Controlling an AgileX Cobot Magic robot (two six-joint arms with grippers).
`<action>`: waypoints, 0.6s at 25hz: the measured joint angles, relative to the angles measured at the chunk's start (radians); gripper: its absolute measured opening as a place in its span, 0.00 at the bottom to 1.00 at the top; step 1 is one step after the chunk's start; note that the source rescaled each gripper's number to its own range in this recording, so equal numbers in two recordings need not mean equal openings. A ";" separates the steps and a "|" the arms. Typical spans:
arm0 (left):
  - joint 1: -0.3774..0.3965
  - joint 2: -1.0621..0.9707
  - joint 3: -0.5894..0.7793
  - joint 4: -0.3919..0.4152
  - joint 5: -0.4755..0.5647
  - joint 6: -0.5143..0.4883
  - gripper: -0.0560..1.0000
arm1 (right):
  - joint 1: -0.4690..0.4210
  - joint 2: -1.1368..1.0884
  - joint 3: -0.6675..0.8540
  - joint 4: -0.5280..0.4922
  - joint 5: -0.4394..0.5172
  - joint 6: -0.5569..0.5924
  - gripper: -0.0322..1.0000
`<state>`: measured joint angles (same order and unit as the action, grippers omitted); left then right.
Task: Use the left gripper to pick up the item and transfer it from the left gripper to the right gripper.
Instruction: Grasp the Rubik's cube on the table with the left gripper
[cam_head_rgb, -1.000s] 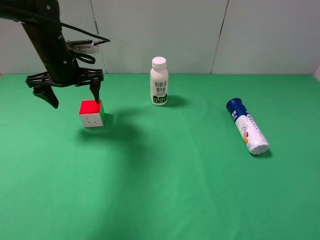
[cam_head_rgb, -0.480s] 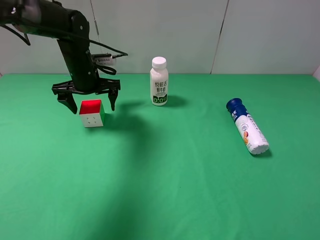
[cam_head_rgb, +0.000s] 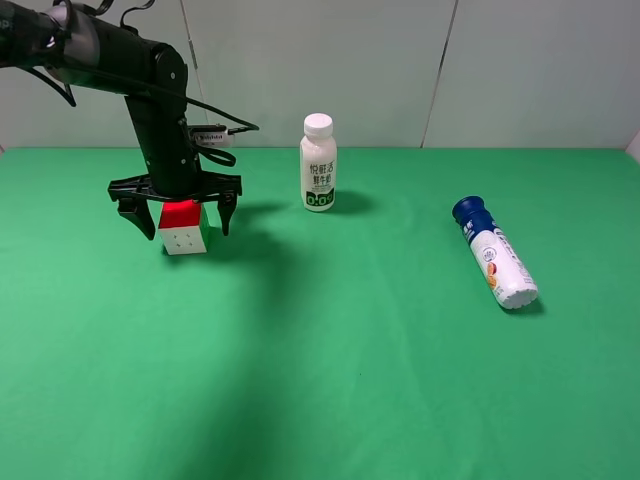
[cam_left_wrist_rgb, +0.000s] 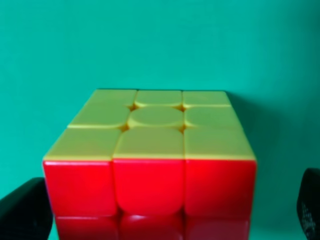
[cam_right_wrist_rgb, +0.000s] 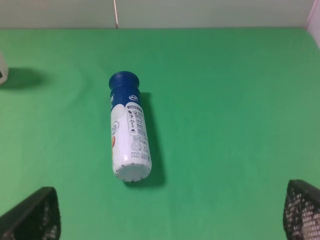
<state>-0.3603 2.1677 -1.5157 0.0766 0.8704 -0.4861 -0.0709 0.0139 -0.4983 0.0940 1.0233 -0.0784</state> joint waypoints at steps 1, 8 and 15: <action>0.000 0.000 0.000 0.007 -0.002 0.000 1.00 | 0.000 0.000 0.000 0.001 0.000 0.000 1.00; 0.000 0.005 0.000 0.021 -0.017 -0.001 1.00 | 0.000 0.000 0.000 0.001 0.000 0.000 1.00; 0.000 0.034 -0.002 0.009 -0.024 -0.001 1.00 | 0.000 0.000 0.000 0.001 0.000 0.000 1.00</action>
<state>-0.3603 2.2020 -1.5175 0.0851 0.8466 -0.4870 -0.0709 0.0139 -0.4983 0.0948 1.0233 -0.0784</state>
